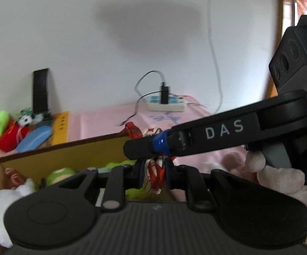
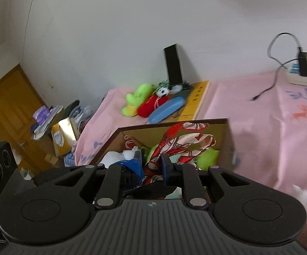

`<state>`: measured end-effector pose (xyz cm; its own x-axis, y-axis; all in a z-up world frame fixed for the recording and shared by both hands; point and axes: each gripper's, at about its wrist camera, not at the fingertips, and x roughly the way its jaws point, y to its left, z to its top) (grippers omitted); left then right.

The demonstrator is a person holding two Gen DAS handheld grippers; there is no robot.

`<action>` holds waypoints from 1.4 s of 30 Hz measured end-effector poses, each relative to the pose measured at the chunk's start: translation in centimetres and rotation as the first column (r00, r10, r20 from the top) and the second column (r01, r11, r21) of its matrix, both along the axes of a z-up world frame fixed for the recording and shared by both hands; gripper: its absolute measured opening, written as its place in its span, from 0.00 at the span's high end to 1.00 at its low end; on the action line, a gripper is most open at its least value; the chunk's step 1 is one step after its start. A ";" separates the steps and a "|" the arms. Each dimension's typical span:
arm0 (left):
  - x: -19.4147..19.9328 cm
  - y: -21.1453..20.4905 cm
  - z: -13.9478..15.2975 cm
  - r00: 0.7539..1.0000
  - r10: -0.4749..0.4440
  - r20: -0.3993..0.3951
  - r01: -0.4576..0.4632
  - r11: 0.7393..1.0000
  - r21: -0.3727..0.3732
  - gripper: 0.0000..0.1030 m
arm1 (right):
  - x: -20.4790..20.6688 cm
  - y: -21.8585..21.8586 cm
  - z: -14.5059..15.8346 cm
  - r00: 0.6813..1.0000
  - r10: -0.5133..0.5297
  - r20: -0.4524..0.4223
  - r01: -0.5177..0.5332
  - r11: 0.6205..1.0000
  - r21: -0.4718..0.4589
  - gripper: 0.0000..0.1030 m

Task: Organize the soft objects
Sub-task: 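Carry the scarf with both grippers over into the cardboard box, then open both grippers to drop the scarf into the box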

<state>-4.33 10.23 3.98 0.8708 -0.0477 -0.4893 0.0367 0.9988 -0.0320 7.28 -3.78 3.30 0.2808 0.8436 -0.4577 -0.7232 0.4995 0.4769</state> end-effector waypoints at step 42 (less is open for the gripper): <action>1.4 3.1 -5.1 0.976 0.001 -0.216 -0.013 0.998 -0.054 0.54 | -0.8 2.3 -3.8 0.992 -0.113 -0.059 0.098 0.972 -0.214 0.92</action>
